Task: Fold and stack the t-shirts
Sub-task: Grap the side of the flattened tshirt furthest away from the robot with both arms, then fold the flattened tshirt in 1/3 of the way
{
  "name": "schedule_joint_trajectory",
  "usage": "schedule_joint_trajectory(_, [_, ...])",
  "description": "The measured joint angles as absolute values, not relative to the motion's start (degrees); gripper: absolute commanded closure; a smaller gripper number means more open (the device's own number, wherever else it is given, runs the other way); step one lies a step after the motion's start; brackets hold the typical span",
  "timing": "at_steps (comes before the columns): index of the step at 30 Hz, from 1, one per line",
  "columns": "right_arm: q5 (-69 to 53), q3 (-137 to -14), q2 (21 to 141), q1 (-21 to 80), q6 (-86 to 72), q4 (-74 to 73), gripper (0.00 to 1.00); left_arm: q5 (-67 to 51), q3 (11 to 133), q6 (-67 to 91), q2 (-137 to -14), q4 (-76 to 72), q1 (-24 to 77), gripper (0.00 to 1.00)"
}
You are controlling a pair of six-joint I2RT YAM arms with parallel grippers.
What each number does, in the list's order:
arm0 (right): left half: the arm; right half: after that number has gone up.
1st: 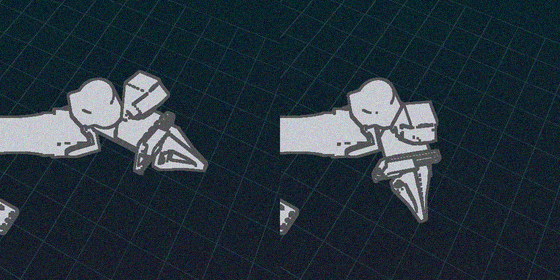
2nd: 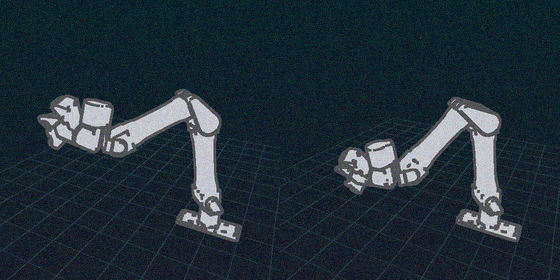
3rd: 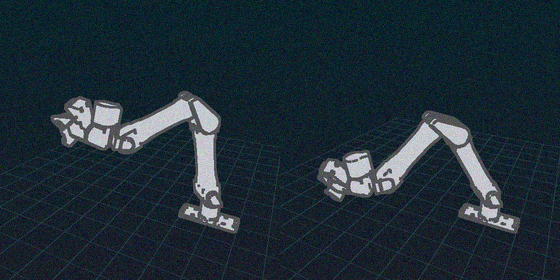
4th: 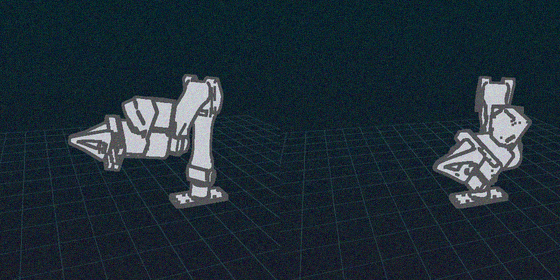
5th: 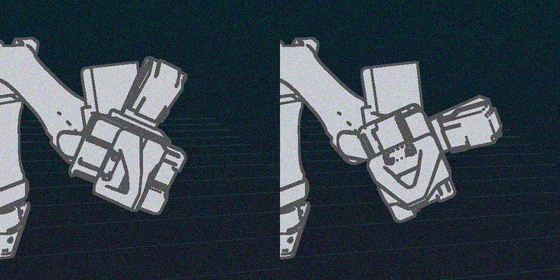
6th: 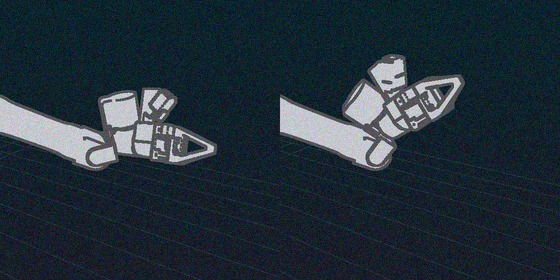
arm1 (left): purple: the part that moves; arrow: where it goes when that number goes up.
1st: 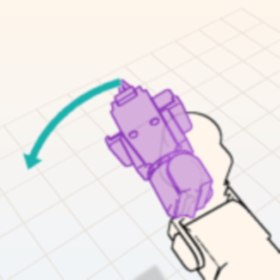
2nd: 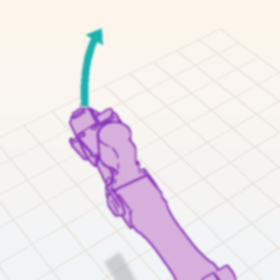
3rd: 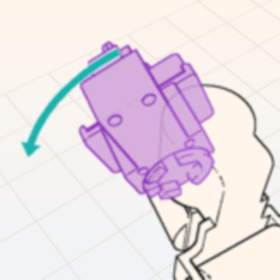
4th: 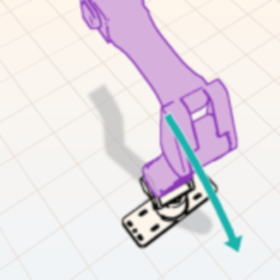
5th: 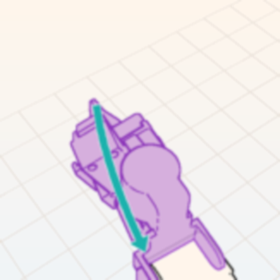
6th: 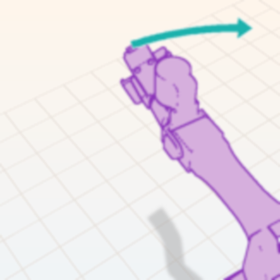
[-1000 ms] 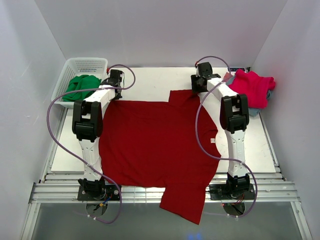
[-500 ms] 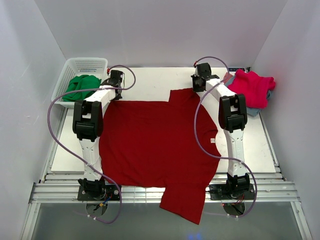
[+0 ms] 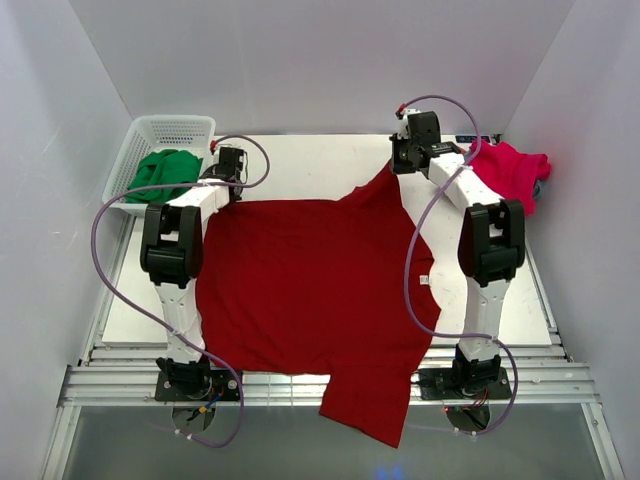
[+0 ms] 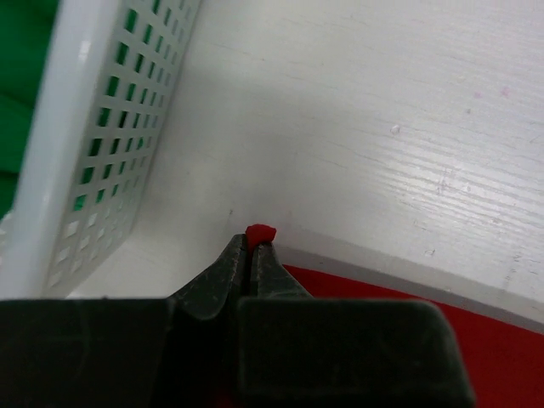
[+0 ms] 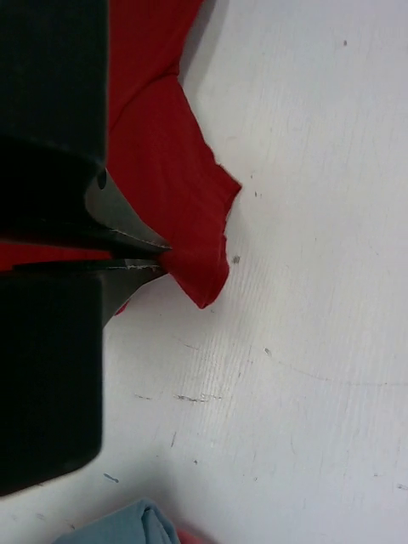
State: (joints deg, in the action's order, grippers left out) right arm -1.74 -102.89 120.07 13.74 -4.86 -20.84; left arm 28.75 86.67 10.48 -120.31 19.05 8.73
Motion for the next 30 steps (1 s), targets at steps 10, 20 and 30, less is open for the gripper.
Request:
schedule_joint_trajectory(10, [-1.65,-87.22,107.42,17.50,-4.73,-23.33,0.92,29.63,73.23,13.04,-106.04,14.00,8.73,1.00])
schedule_joint_trajectory(20, [3.70,-75.83,91.74,23.83,-6.33,-31.44,0.92,28.12,63.35,14.92,-99.20,13.61,9.32,1.00])
schedule_joint_trajectory(30, [9.26,-75.77,81.93,28.16,-9.17,-41.06,0.92,26.44,60.71,16.05,-98.28,16.75,9.72,1.00])
